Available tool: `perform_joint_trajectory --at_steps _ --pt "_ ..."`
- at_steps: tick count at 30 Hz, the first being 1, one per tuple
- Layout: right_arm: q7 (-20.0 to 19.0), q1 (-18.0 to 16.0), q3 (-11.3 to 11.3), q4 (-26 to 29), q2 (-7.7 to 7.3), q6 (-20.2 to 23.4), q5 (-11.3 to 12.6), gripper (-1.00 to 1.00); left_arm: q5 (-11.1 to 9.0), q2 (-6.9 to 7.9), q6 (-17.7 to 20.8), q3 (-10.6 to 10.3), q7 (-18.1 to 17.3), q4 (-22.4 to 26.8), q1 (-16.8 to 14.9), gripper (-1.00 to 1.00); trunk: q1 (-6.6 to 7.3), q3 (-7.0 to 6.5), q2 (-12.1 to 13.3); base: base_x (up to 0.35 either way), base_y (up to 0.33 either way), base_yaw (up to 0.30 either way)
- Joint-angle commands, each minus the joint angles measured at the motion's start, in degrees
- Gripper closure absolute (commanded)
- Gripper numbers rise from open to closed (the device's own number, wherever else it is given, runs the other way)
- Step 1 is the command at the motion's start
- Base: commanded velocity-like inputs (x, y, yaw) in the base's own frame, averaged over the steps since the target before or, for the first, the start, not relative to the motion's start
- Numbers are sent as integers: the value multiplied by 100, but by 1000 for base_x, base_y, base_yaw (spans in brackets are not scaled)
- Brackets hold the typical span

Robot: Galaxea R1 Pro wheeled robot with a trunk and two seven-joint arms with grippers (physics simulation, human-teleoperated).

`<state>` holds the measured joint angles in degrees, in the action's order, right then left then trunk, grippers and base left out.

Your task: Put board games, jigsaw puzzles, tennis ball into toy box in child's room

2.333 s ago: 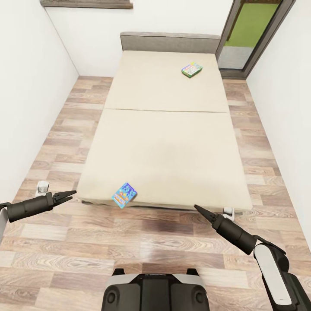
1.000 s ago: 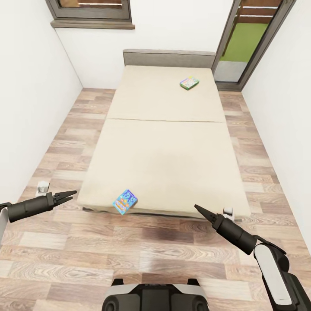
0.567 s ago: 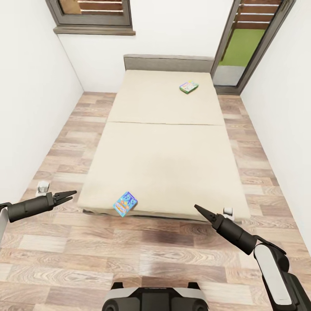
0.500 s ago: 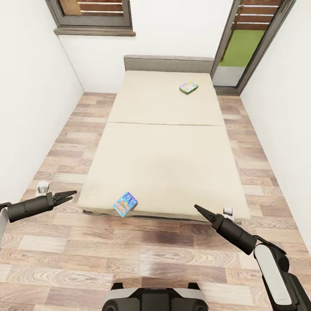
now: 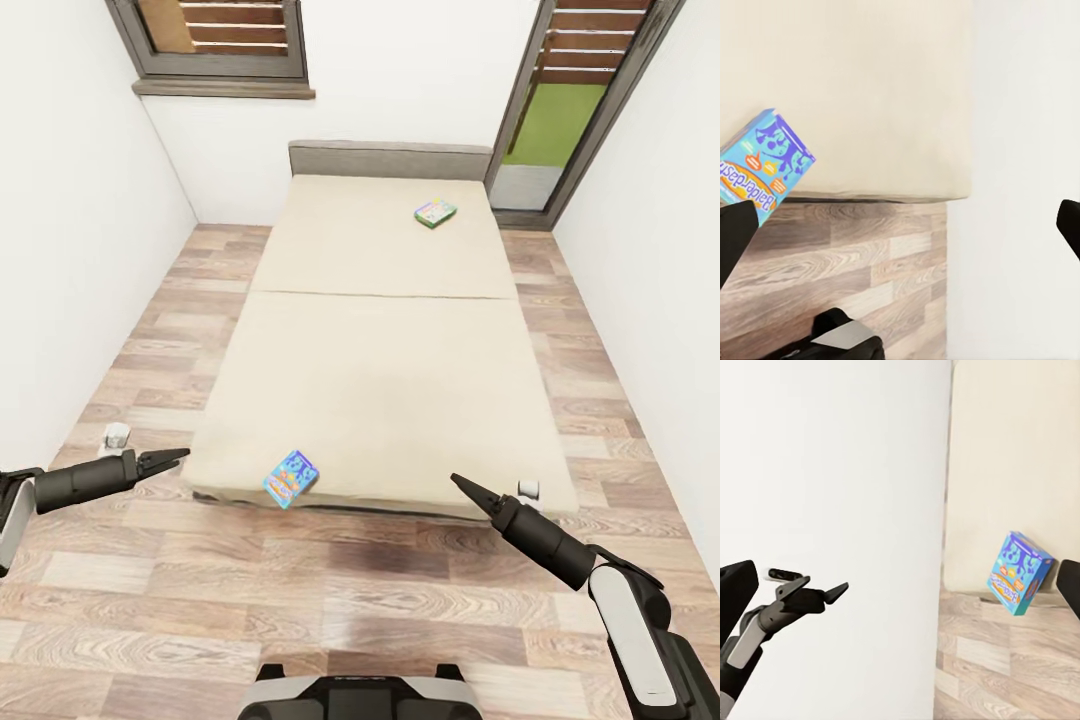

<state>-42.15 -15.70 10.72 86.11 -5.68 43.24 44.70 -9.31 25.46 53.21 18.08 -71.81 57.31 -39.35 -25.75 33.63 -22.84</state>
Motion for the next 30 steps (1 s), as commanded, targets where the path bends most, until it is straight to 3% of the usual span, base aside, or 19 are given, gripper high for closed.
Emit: perform_joint_trajectory --at_steps 1,30 --pt "-8 -3 6 0 -1 35 18 -100 -15 0 35 -10 -10 -1 -3 -100 -3 -3 -8 0 0 0" --pt "-21 -3 9 -6 -9 36 12 -100 -19 2 3 -50 -5 -9 -3 -100 -3 -276 -8 0 0 0"
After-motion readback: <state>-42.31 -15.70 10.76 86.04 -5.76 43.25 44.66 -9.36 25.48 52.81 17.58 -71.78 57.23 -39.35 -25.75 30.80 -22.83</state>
